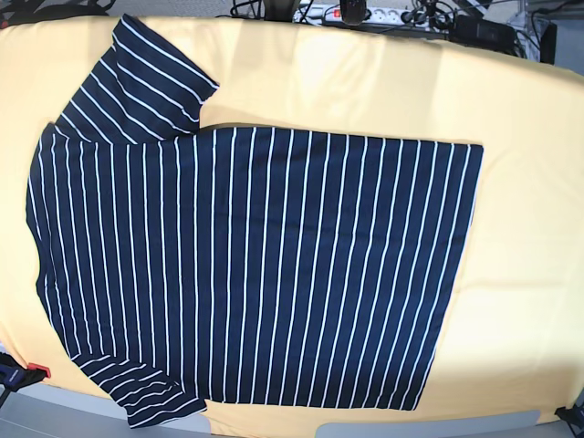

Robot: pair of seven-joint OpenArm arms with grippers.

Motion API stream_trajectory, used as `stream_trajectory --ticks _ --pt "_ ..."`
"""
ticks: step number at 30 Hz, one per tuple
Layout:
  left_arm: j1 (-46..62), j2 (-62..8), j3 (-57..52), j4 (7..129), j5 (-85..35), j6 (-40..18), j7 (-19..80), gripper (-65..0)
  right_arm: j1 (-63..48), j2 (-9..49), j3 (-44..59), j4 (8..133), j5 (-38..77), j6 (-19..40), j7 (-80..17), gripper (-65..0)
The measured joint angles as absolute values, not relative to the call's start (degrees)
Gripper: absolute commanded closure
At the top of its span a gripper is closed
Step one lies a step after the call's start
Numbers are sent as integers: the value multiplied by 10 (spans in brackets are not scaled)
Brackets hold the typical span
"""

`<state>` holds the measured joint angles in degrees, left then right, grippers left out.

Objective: Fold the T-shirt properly

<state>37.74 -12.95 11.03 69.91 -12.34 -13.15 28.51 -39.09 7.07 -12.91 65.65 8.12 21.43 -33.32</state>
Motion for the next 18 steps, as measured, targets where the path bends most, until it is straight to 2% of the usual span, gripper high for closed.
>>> stream_trajectory --ticks 4,9,18 --pt "453 -181 111 840 -120 -127 330 0 -474 100 -128 791 114 213 -388 0" --pt "539 -237 85 1007 -113 -129 350 0 -588 149 -128 982 108 173 -404 0" --pt "668 -303 -76 1232 -79 -128 365 0 -743 232 -127 1263 -85 37 -423 0"
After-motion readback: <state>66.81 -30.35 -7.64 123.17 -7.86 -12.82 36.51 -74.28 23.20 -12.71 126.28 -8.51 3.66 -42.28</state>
